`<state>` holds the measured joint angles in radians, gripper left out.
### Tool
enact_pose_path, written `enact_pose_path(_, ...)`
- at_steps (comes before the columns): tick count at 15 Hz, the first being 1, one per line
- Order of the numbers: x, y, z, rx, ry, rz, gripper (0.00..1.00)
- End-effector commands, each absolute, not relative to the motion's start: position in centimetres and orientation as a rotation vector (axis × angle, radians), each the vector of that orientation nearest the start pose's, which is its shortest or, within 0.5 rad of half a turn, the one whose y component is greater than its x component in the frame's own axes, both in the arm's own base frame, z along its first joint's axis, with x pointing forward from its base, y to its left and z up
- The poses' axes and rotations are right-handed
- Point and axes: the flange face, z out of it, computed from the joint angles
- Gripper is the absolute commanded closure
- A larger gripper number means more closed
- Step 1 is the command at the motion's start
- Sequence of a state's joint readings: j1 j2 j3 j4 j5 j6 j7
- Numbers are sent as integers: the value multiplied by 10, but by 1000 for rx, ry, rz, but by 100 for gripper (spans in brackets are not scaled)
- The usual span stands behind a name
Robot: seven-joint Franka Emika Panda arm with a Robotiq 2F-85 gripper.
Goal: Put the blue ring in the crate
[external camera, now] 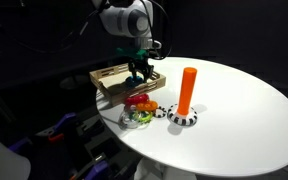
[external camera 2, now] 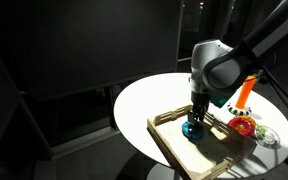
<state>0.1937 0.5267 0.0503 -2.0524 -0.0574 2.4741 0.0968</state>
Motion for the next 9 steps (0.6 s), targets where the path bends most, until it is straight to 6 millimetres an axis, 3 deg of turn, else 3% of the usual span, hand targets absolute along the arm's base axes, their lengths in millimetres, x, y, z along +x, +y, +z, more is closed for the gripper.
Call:
enact_pose_path(1, 569, 137, 184, -3155, -283, 148, 1)
enact_pose_path(9, 566, 117, 237, -3167, -238, 148, 0)
